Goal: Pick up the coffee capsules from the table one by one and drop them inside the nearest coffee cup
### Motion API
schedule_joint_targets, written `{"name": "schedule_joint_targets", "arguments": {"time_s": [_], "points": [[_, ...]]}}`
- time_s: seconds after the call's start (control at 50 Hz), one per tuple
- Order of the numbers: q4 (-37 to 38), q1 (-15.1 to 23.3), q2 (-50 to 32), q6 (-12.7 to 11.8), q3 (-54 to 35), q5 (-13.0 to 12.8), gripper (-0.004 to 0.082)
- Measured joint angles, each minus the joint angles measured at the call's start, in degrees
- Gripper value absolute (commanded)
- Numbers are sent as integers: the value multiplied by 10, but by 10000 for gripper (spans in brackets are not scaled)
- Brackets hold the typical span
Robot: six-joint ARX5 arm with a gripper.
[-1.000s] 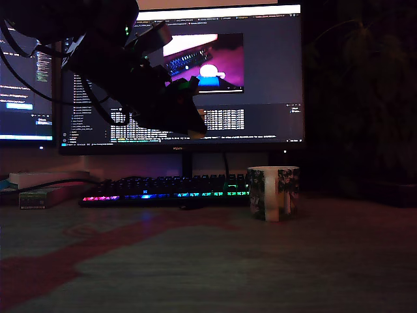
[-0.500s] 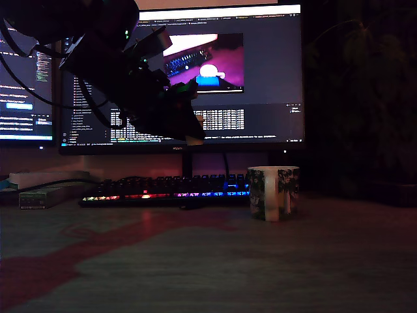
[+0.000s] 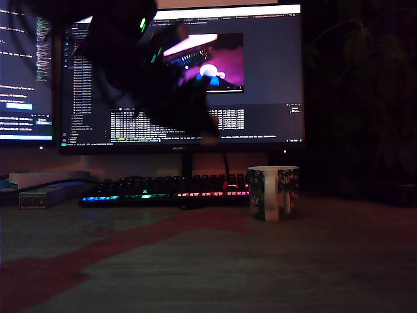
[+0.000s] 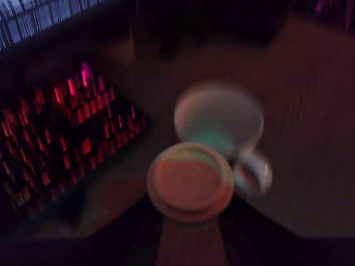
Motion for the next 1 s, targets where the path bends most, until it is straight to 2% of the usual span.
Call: {"name": "schedule_joint_targets", "arguments": {"time_s": [0.22, 0.4, 1.0], "points": [[-34, -8, 0, 0, 6, 0, 195], [-71, -22, 12, 9, 61, -5, 195], [-184, -59, 148, 15, 236, -7, 196]]}}
